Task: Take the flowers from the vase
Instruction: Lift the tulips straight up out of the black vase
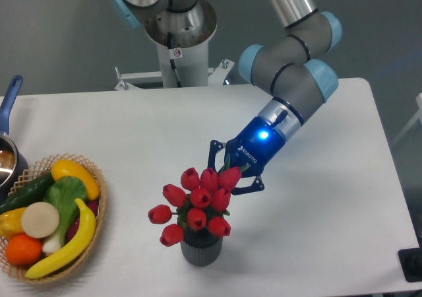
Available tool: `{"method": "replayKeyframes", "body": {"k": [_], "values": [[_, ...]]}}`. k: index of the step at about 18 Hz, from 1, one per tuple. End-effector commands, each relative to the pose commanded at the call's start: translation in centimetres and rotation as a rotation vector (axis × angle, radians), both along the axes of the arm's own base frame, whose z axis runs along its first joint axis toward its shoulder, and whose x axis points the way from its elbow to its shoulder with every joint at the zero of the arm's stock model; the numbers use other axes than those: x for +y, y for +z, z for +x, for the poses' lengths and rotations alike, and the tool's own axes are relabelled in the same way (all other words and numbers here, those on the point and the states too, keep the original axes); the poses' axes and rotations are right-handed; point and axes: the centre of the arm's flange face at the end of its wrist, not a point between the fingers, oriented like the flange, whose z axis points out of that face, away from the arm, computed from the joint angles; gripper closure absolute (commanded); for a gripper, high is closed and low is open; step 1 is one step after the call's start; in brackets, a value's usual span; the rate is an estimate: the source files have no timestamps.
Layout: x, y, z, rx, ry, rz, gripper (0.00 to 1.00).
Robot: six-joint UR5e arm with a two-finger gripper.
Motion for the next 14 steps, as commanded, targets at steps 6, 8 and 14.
{"method": "replayKeyframes", "body": {"k": [6, 8, 14], "values": [[0.2, 6.3, -0.1, -0.028, 0.026, 0.014, 0.91], [0.2, 8.5, -0.3, -0.030, 0.038, 0.018, 0.91], [-1.5, 12.6, -0.4, 0.010, 0.069, 0.042, 0.91]]}}
